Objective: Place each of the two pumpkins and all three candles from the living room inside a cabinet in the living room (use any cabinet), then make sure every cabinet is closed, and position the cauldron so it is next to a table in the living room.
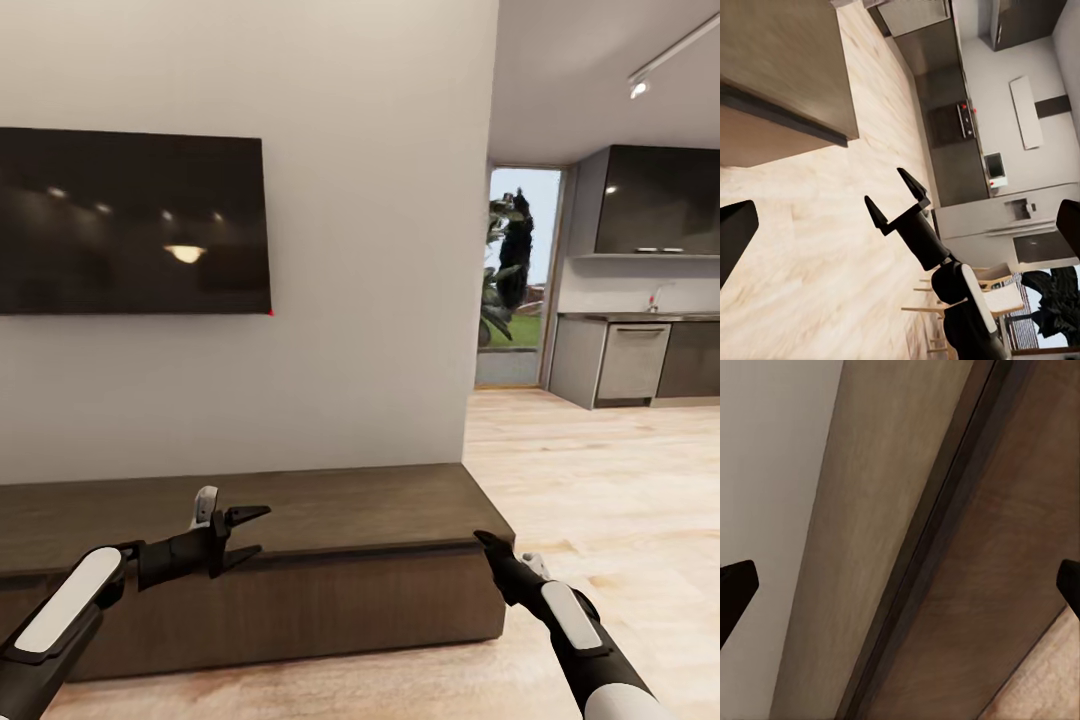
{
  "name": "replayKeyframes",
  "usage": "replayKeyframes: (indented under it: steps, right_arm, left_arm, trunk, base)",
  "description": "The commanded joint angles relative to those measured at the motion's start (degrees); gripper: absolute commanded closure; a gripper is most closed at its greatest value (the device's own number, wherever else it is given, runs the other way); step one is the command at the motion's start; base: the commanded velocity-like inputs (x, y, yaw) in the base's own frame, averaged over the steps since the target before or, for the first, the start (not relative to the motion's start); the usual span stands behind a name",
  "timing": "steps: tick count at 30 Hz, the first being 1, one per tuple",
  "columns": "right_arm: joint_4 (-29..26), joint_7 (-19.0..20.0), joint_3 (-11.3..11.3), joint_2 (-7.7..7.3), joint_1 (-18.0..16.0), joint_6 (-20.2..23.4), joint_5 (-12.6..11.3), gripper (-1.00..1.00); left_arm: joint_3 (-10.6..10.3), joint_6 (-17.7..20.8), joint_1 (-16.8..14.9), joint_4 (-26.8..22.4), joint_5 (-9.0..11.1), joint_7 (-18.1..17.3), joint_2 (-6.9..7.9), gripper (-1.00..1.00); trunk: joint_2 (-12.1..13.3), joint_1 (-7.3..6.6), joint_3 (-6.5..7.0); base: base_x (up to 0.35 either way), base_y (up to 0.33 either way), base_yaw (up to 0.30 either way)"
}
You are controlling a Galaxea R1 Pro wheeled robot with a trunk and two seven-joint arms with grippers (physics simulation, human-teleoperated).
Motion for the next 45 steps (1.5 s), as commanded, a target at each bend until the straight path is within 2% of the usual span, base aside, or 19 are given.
replayKeyframes:
  steps: [1,4,7,14,21,30,34,41,45]
  right_arm:
    - [-0.02,-0.30,-0.12,0.02,-0.03,0.27,-1.11,-1.00]
    - [1.12,-0.25,-0.09,-0.05,-0.03,0.31,-3.72,-1.00]
    - [1.87,-0.20,-0.06,-0.07,-0.03,0.33,-4.52,-1.00]
    - [2.13,-0.13,-0.04,-0.07,-0.03,0.20,-4.79,-1.00]
    - [2.15,-0.08,-0.04,-0.07,-0.03,-0.14,-4.81,-1.00]
    - [2.17,0.42,-0.04,-0.06,-0.03,-0.06,-4.89,-1.00]
    - [2.15,2.61,-0.05,-0.07,-0.03,0.33,-5.01,-1.00]
    - [1.65,12.05,0.02,-0.10,-0.03,0.50,-4.99,-1.00]
    - [1.87,14.43,0.04,-0.14,-0.03,0.51,-5.05,-1.00]
  left_arm:
    - [-0.08,0.02,-0.05,0.03,-0.48,-0.59,0.05,-1.00]
    - [-0.12,0.00,-0.05,-0.04,-0.48,-0.59,0.05,-1.00]
    - [-0.15,0.00,-0.05,-0.05,-0.48,-0.61,-0.02,-1.00]
    - [-0.15,0.07,-0.05,-0.14,-0.40,-0.61,-0.03,-1.00]
    - [-0.09,0.09,-0.05,-0.14,0.83,-0.61,0.04,-1.00]
    - [-0.19,0.09,-0.05,-1.17,0.93,-0.61,0.00,-1.00]
    - [-0.25,0.06,-0.05,-1.29,0.93,-0.61,-0.03,-1.00]
    - [-0.31,0.07,-0.05,-1.36,0.93,-0.61,-0.04,-1.00]
    - [-0.34,0.05,-0.05,-1.37,0.93,-0.61,-0.11,-1.00]
  trunk:
    - [-0.03,-0.01,-0.07]
    - [-0.03,-0.01,-0.07]
    - [-0.03,-0.01,-0.07]
    - [-0.03,-0.01,-0.07]
    - [-0.03,-0.01,-0.07]
    - [-0.15,0.22,-2.06]
    - [-0.20,0.33,-2.95]
    - [-0.30,0.51,-4.50]
    - [-0.35,0.61,-5.39]
  base:
    - [0.102,0.023,0.000]
    - [0.223,0.059,0.000]
    - [0.226,0.062,0.000]
    - [0.042,0.011,0.000]
    - [0.002,0.000,0.000]
    - [0.000,0.000,0.000]
    - [0.000,0.000,0.000]
    - [0.000,0.000,0.000]
    - [0.000,0.000,0.000]
